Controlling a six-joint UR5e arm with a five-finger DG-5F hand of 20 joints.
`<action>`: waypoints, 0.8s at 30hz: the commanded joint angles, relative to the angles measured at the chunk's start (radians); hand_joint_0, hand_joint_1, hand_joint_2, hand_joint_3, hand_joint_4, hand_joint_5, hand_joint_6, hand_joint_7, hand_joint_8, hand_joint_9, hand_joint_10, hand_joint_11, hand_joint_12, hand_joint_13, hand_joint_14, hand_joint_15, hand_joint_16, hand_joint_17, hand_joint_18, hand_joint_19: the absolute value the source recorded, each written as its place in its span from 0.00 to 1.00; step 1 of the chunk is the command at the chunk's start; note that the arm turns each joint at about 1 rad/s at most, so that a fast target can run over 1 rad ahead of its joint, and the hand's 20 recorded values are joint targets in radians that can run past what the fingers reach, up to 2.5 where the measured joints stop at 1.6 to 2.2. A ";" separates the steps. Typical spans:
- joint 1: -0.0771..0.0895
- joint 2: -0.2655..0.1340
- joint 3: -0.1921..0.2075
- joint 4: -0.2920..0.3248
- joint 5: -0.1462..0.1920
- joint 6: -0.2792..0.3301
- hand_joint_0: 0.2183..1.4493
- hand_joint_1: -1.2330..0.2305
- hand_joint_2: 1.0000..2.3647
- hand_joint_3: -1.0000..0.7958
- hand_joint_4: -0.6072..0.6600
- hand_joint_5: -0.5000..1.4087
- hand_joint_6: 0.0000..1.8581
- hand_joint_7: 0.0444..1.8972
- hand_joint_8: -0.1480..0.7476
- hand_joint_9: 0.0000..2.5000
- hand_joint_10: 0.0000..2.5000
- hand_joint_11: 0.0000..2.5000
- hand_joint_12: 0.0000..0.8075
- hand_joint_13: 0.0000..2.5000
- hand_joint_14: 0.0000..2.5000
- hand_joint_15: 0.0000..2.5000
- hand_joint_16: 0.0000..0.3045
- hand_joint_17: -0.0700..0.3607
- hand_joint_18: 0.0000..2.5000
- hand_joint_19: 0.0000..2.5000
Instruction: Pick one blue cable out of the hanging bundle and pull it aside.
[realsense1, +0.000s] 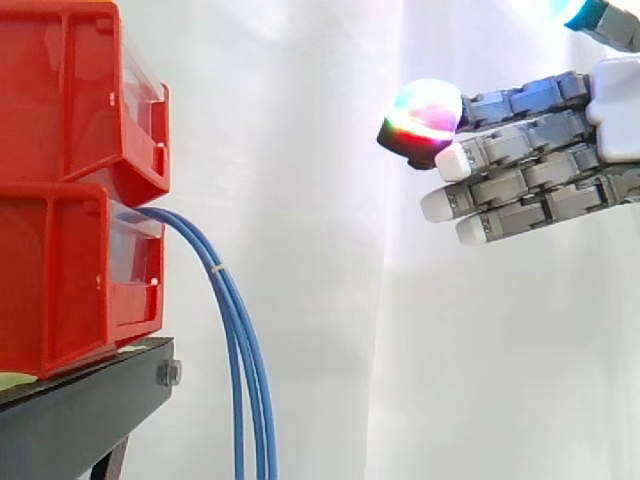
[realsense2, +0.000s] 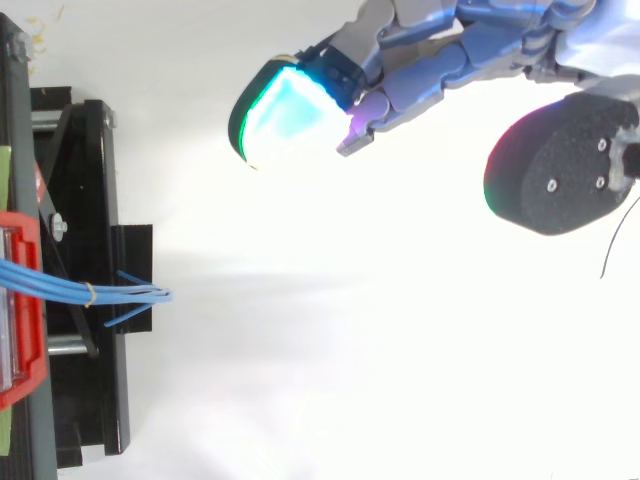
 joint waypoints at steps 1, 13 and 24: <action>0.003 0.000 -0.001 0.001 0.001 0.000 0.26 0.47 0.00 0.28 0.69 0.15 0.27 0.36 0.50 0.18 0.00 0.00 0.41 0.12 0.00 0.02 0.13 0.37 0.04 0.03; 0.005 0.000 -0.001 0.006 0.015 -0.002 0.26 0.47 0.00 0.29 0.70 0.16 0.27 0.36 0.50 0.19 0.00 0.00 0.41 0.14 0.00 0.03 0.13 0.36 0.05 0.03; 0.013 0.000 -0.001 0.015 0.025 -0.008 0.27 0.47 0.00 0.29 0.70 0.16 0.27 0.36 0.51 0.21 0.00 0.01 0.41 0.15 0.00 0.03 0.12 0.36 0.06 0.04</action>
